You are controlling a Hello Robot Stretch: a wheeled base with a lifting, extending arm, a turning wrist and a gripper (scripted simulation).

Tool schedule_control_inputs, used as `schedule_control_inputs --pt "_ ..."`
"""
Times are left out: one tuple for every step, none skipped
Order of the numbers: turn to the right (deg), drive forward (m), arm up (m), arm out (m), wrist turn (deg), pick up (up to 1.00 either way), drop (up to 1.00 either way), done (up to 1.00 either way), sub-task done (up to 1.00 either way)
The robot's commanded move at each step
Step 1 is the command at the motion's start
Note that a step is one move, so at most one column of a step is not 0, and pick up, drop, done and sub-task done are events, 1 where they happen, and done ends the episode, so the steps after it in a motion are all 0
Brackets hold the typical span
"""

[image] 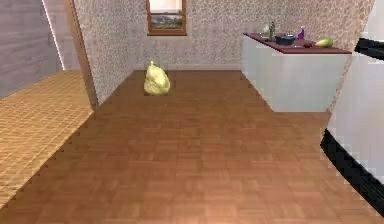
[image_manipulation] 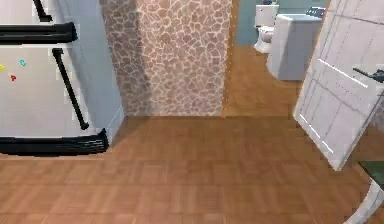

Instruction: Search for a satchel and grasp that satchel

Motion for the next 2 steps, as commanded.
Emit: schedule_control_inputs --pt "-45.0 0.0 0.0 0.0 0.0 0.0 0.0 0.0 0.0" --pt "-45.0 0.0 0.0 0.0 0.0 0.0 0.0 0.0 0.0"
